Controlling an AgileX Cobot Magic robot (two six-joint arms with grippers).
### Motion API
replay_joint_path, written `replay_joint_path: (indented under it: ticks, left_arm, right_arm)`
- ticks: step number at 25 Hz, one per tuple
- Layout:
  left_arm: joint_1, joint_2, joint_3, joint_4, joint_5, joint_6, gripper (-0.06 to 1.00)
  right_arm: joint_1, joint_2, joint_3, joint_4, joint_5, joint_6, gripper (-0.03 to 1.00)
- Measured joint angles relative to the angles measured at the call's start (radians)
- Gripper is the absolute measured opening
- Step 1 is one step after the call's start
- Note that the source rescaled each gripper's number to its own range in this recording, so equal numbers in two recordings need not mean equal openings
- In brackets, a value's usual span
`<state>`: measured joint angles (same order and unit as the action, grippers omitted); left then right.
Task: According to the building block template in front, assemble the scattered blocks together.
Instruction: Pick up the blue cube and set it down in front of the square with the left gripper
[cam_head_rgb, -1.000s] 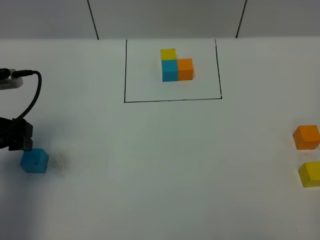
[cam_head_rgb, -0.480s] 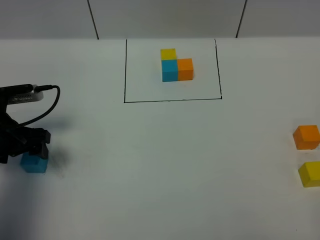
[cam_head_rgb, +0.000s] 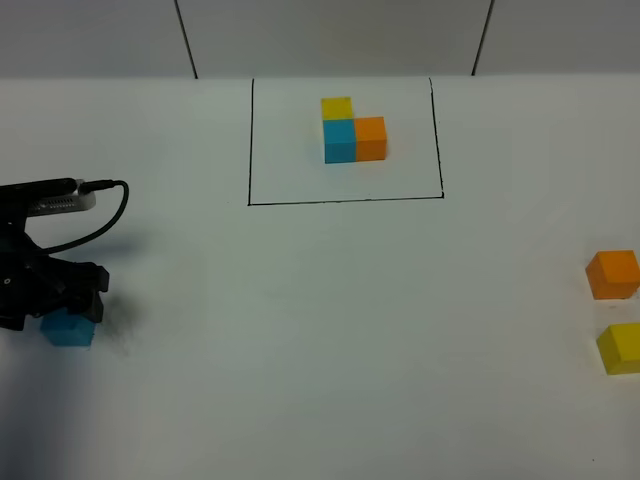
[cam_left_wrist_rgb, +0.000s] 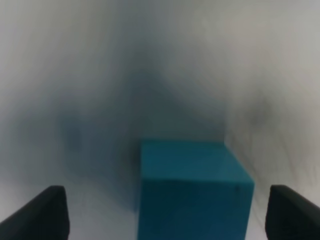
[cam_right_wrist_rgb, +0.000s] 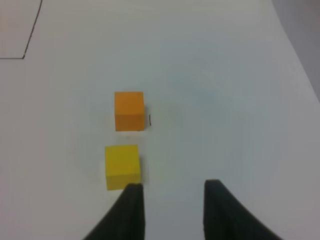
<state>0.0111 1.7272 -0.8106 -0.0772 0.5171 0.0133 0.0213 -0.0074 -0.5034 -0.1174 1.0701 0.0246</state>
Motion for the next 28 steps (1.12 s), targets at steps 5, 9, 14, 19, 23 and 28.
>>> replay_joint_path:
  ticks: [5,9,14,19,23,28]
  left_arm:
    - [0.000,0.000,0.000,0.000,-0.010,0.000,0.79]
    - [0.000,0.000,0.000,0.001,-0.010,0.000,0.79]
    - [0.000,0.000,0.000,0.006,-0.010,0.000,0.75]
    - [0.000,0.000,0.000,0.012,-0.009,0.000,0.62]
    - [0.000,0.000,0.000,0.022,-0.005,0.000,0.49]
    - [0.000,0.000,0.000,0.023,-0.001,0.000,0.16]
  right_arm:
    - [0.000,0.000,0.000,0.000,0.000,0.000,0.00]
    - [0.000,0.000,0.000,0.000,0.000,0.000,0.00]
    - [0.000,0.000,0.000,0.000,0.000,0.000,0.00]
    - [0.000,0.000,0.000,0.000,0.000,0.000,0.00]
    - [0.000,0.000,0.000,0.000,0.000,0.000,0.00]
    - [0.000,0.000,0.000,0.000,0.000,0.000,0.00]
